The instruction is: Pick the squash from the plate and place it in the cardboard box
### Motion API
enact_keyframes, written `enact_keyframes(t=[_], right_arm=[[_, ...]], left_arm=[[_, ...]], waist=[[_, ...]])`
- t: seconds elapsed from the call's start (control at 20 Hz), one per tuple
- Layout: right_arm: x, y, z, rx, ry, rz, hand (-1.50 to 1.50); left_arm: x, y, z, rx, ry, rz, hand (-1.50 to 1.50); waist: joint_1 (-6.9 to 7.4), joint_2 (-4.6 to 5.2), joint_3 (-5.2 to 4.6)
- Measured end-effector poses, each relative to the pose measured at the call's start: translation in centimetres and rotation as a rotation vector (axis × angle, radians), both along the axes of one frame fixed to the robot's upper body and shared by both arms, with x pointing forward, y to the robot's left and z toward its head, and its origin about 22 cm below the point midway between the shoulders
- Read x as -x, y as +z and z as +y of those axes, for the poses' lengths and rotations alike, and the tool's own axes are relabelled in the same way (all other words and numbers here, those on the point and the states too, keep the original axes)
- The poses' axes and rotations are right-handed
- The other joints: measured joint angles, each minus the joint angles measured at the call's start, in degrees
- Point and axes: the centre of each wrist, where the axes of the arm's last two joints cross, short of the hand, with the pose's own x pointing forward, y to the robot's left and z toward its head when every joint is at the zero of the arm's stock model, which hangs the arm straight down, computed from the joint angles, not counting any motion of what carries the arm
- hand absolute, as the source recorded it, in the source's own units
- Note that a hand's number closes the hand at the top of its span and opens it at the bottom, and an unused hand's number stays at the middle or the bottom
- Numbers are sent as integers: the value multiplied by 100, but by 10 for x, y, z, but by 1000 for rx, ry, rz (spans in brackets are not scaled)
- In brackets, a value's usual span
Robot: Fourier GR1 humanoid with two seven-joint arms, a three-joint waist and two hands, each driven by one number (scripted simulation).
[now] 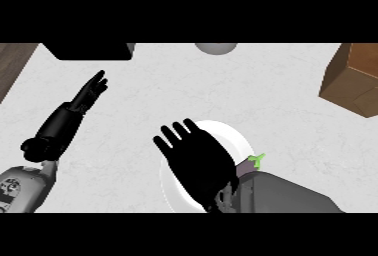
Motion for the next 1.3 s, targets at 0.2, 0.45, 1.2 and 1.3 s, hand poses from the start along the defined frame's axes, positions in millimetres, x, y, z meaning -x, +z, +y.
enact_keyframes(t=[0.2, 0.45, 1.2, 1.3], right_arm=[[-1, -10, 7, 12, -9, -14, -150], [-7, -29, 5, 58, -23, -26, -150], [-30, -68, 8, 77, -31, 8, -150], [-34, -76, 6, 88, -39, -1, -150]], left_arm=[[-3, -7, 1, 2, 2, 2, 0], [-4, -2, 0, 3, -3, 1, 0], [1, -15, 3, 3, -9, 2, 0], [-1, -12, 2, 2, -8, 0, 0]], waist=[[-1, 2, 1], [5, 1, 2], [7, 1, 2], [7, 2, 2]])
